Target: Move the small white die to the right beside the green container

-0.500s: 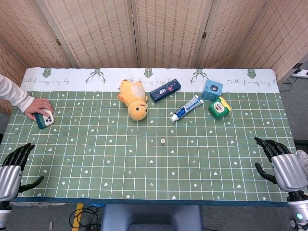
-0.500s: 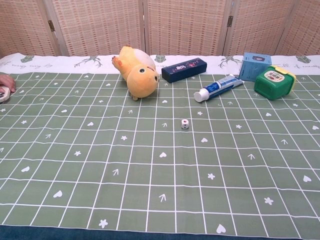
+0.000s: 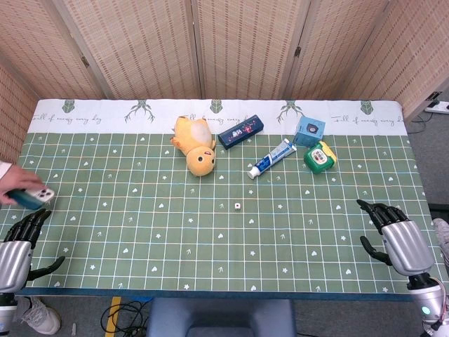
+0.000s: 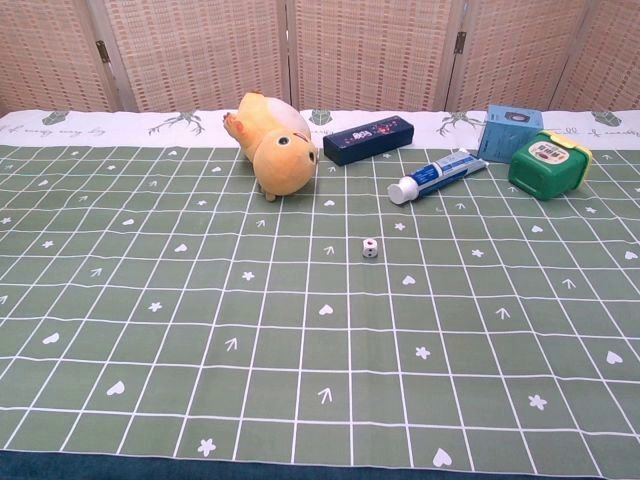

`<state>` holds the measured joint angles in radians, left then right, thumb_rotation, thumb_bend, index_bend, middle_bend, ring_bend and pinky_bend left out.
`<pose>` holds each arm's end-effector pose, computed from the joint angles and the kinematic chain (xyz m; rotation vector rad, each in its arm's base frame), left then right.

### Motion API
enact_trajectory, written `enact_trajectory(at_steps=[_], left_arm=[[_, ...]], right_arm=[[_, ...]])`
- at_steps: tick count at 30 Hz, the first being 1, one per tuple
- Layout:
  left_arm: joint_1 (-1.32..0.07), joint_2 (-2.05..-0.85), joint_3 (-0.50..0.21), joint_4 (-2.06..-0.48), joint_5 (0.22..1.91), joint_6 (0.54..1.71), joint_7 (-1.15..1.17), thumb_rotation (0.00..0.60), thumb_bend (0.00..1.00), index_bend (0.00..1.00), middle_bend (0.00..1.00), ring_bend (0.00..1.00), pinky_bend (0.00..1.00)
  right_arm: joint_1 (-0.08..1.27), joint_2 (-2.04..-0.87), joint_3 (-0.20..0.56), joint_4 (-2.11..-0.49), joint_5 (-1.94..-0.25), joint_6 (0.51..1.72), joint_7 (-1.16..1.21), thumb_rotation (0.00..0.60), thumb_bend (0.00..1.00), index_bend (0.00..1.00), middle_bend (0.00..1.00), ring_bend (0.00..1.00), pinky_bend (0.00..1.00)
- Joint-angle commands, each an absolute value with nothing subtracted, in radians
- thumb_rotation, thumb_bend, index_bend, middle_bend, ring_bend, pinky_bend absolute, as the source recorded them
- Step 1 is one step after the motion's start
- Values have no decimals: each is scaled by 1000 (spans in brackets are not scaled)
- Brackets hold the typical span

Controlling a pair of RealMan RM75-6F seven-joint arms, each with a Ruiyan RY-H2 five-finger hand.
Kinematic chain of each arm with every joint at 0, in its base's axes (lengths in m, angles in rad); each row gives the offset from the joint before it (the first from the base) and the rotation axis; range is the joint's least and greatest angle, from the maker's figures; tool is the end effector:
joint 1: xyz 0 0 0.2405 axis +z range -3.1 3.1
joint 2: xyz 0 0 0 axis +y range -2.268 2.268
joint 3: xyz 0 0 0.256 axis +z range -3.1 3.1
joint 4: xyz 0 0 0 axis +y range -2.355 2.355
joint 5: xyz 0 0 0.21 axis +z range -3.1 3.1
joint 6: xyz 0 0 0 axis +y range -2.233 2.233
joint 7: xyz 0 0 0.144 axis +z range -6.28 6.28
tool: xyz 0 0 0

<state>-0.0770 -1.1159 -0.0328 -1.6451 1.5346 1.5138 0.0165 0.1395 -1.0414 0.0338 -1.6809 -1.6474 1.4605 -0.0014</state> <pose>-0.3012 0.1744 0.1567 -1.4002 -0.8959 -0.9372 -0.2766 -0.1905 0.1633 1.5717 -0.8234 0.9865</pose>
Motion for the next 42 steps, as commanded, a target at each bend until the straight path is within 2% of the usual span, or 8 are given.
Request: enact_trajectory(at_steps=[1,7,12,16,18,25,32,42], left_arm=[[-75,-1116,-30,-1644,1538,1516,15,600,196,105,96,113,180],[-66,-1113,-28,-1639,1539,1530,4,600,195,105,97,113,180],[-56,-1108,-26,-1635,1535,1540,-8,600,195,105,96,113,180],[-53,-1108,-25,-1631,1535,1542,-17,600,196,105,96,113,180],[-52,-1108,-23,-1628,1535,1540,-18,600,196,105,96,113,180],[-45,-1109,-22,-1620,1530,1544,-25,600,196,105,96,113,180],[-40,-1109,-20,-1613,1526,1544,-31,600,195,105,96,113,180],[-34,-1104,-18,-1606,1525,1545,-36,600,195,105,96,113,180]], right_arm=[[189,-1059,46,-1694,-1667,1405,-28,600,293,136,349,273,331],[311,-1135,91,-1694,-1642,1253,-100,600,294,147,509,470,523],[420,-1228,123,-1676,-1582,1103,-136,600,290,204,722,708,731],[494,-1315,159,-1641,-1511,1017,-172,600,287,292,928,920,909],[530,-1353,178,-1632,-1463,972,-198,600,287,334,995,991,978],[634,-1460,231,-1569,-1304,872,-302,600,283,430,1000,1000,1000],[731,-1567,257,-1451,-1148,792,-364,600,279,432,1000,1000,1000],[842,-1706,261,-1286,-1025,728,-399,600,231,433,1000,1000,1000]])
